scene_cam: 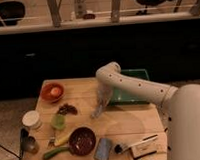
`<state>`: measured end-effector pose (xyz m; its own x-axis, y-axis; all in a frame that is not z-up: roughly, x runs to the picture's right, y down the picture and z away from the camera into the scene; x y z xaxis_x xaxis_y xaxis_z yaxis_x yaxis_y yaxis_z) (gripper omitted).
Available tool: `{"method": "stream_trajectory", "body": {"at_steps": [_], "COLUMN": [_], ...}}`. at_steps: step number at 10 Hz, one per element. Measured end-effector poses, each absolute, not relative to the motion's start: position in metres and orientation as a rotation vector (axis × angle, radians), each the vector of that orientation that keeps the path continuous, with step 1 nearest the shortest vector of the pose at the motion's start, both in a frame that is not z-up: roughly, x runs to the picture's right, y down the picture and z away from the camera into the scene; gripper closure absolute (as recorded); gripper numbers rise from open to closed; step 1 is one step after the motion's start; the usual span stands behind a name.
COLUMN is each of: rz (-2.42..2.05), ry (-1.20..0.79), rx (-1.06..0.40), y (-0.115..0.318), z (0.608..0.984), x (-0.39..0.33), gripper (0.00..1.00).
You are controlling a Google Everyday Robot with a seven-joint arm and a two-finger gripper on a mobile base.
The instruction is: Place towel in table surface
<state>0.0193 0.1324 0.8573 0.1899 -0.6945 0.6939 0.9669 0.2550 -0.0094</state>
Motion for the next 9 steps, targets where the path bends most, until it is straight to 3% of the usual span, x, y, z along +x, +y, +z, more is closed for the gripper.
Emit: {"method": "stream_trajectory", "body": {"at_steps": [7, 9], "rz": [-1.27, -1.276], "ry": [-0.696, -0.709], "rx": [-0.516, -0.517], "y": [0.15, 0.155], "z": [0.857, 0.857], "x": [0.004, 0.001], "gripper": [1.0, 0.86]}}
